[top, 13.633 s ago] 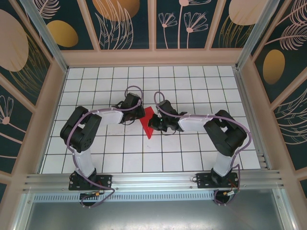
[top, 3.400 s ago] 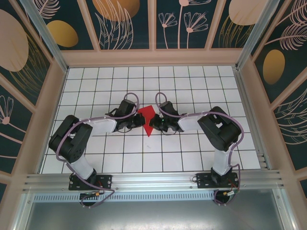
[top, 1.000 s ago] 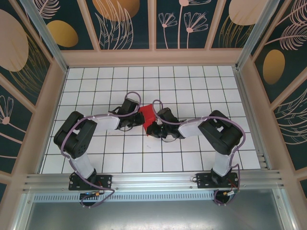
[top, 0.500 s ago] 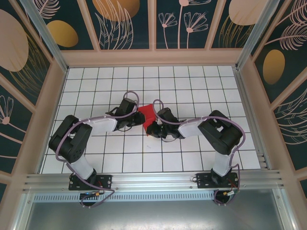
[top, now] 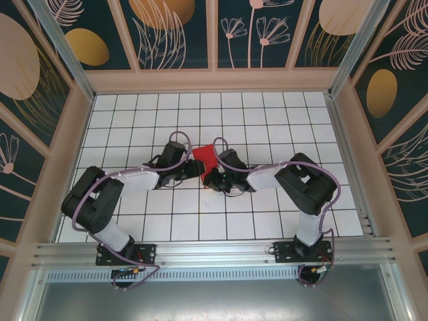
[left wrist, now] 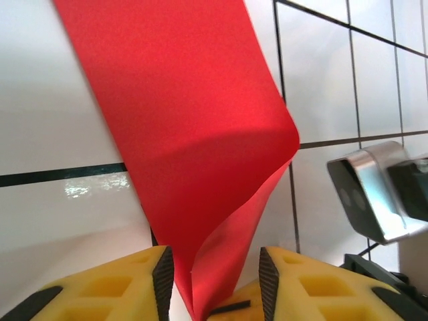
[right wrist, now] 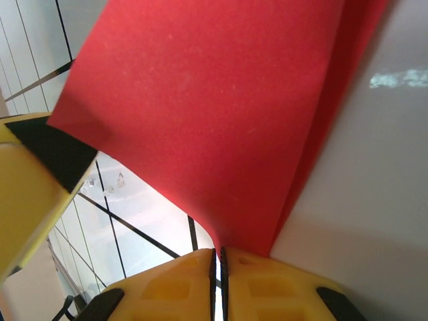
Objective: Fold a paper plane with a square sheet of paper (pick it up from the middle)
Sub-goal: Third fold the triangle at the center of the table.
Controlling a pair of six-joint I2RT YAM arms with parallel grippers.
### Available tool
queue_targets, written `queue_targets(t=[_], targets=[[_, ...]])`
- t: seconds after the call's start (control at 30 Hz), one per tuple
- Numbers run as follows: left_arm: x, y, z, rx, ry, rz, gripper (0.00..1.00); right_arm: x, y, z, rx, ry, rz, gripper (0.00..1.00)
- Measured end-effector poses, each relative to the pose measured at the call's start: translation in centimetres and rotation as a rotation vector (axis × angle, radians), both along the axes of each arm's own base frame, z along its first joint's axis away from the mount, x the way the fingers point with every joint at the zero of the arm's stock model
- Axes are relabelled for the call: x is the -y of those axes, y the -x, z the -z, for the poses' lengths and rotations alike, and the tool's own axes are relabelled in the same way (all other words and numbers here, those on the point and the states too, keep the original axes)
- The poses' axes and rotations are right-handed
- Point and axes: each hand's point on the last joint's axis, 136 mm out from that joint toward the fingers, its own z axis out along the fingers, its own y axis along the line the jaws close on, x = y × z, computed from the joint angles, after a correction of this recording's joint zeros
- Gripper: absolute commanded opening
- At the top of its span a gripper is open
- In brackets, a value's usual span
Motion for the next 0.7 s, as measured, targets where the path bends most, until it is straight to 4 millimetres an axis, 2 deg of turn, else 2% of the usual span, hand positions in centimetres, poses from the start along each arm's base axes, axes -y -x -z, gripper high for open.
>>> queue_targets(t=[0.1, 0.3, 0.43, 0.53, 0.7], targets=[[0.0, -0.4, -1.2, 0.038, 0.014, -0.008, 0.47, 0.0, 0.0, 0.0, -0.007, 0.000, 0.004, 0.15], [0.2, -0.8, -2.7, 0.092, 0.048, -0.017, 0.23, 0.0, 0.0, 0.0, -0.010, 0.000, 0.006, 0.15], [0.5, -0.4, -2.4, 0.077, 0.075, -0.008, 0.11, 0.0, 0.0, 0.1, -0.011, 0.001, 0.006, 0.14], [0.8, -0.3, -1.9, 0.058, 0.083, 0.002, 0.10, 0.0, 0.0, 0.1, -0.012, 0.002, 0.007, 0.14], [0.9, 0.3, 0.4, 0.001, 0.061, 0.012, 0.08, 0.0, 0.0, 0.1, -0.012, 0.002, 0.007, 0.14]])
